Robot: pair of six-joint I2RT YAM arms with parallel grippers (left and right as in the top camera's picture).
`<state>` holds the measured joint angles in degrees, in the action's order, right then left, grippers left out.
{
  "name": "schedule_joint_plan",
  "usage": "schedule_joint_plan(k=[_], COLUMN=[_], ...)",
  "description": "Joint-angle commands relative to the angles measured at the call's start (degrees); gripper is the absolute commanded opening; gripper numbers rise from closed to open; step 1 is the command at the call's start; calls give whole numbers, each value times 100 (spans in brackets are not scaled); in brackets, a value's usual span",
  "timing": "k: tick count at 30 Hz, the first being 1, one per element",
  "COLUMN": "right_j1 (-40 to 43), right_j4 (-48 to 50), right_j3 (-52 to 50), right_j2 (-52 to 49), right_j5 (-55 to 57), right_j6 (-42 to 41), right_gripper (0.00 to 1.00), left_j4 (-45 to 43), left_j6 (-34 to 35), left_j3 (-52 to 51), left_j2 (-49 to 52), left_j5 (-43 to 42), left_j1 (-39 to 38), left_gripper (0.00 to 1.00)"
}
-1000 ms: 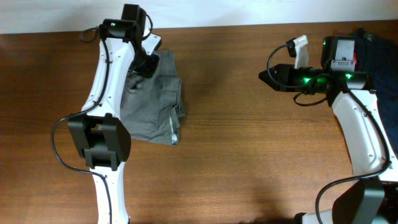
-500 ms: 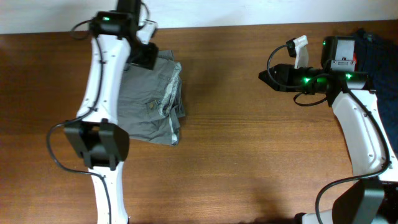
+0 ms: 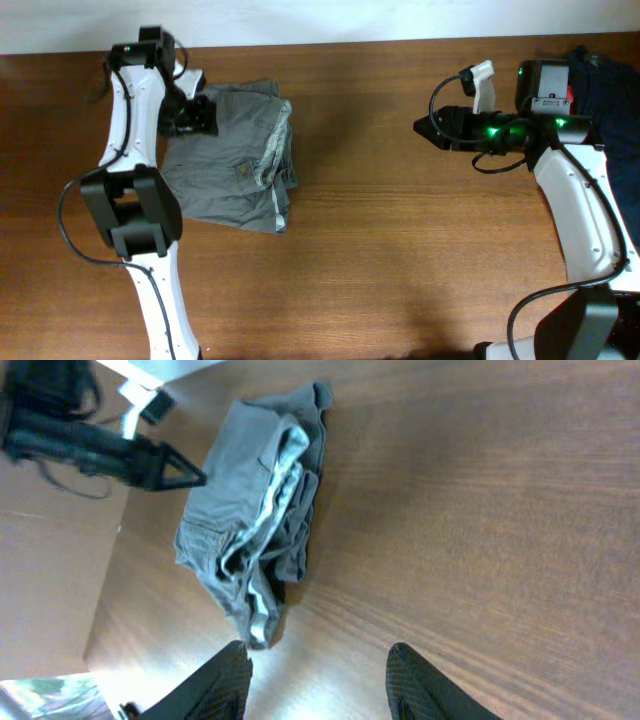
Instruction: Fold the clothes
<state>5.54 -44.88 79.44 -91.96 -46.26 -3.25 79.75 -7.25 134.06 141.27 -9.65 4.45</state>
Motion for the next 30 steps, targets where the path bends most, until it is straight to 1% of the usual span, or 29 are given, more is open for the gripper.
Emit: schedule_joint_plan(k=[1, 2, 4, 7, 9, 10, 13, 15, 16, 22, 27, 28, 29, 30], right_j1=[-190, -295, -496, -881, -1069, -1156, -1377, -1488, -1532, -1563, -1561, -1558, -1556, -1554], right_j4=[-138, -205, -295, -310, -297, -289, -181, -81, -44, -37, -79, -76, -76, -76], right_j3=[-13, -13, -13, -13, -13, -13, -13, -13, -13, -13, -13, -13, -13, -13], right_j2=[120, 92, 46, -50, -85, -103, -116, -120, -120, -122, -122, -122, -122, -122], right_j5=[238, 341, 448, 846, 1174, 1329, 1550, 1552, 1552, 1773, 1878, 1875, 1873, 1873], right_j6=[15, 170, 501, 608, 605, 608, 713, 968, 1082, 1117, 1117, 1115, 1115, 1113], right_gripper=[49, 48, 40, 27, 18, 15, 8, 6, 6, 6, 6, 6, 6, 6], left_j4=[-24, -20, -15, 42, 190, 275, 439, 501, 509, 376, 251, 284, 337, 393], left_j6=[-11, -11, -11, -7, -7, -7, -9, -7, 0, 166, 164, 166, 168, 216], left_j3=[-28, -28, -59, -127, -140, -140, -140, -140, -140, -140, -140, -140, -138, -125], left_j2=[260, 319, 365, 369, 369, 369, 369, 369, 369, 369, 369, 369, 367, 345], left_j5=[-796, -931, -1156, -1375, -1377, -1375, -1375, -1373, -1373, -1316, -990, -909, -717, -549], left_j1=[269, 304, 323, 234, 136, 63, -205, -420, -544, -1180, -1482, -1517, -1521, -1519], left_gripper=[70, 63, 49, 28, 21, 20, 19, 19, 17, 17, 18, 18, 13, 12])
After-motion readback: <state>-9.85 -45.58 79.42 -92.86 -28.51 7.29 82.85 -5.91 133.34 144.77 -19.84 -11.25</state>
